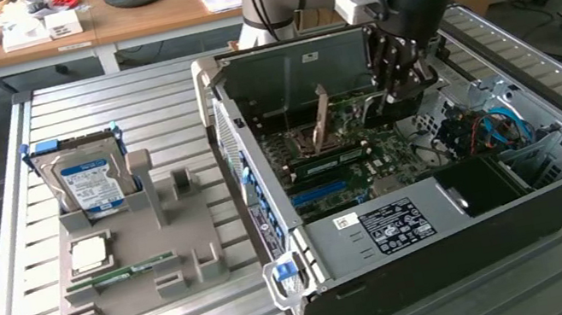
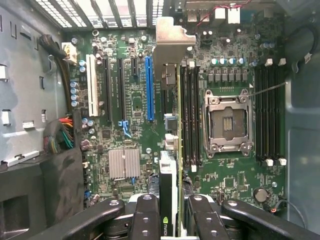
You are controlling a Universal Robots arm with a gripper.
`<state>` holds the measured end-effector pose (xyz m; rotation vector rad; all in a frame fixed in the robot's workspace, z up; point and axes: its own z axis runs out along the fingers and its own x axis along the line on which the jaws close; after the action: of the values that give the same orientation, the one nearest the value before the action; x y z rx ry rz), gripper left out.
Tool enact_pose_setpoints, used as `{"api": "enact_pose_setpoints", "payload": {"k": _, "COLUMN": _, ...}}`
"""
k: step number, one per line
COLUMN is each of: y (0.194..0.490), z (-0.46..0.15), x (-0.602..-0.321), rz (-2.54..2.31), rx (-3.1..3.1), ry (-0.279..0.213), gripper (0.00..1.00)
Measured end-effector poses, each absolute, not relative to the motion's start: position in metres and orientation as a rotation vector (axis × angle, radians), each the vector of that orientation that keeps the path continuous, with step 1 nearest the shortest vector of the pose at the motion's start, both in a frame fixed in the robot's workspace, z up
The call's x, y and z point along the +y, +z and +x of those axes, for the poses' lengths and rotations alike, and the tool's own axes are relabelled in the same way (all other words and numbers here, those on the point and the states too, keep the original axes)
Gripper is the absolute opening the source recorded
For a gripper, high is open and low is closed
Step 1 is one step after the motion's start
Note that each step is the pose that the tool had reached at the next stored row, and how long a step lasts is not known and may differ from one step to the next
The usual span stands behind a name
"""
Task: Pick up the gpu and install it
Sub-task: 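Insert the gpu into the slot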
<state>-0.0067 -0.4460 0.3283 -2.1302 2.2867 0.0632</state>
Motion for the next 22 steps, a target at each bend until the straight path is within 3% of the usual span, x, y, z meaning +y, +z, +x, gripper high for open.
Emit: {"api": "enact_pose_setpoints", "payload": {"k": 22, "y": 0.3261, "z": -0.0095, "x": -0.4459, "rz": -2.130, "rx": 2.287, "ry": 0.063, "gripper": 0.27}}
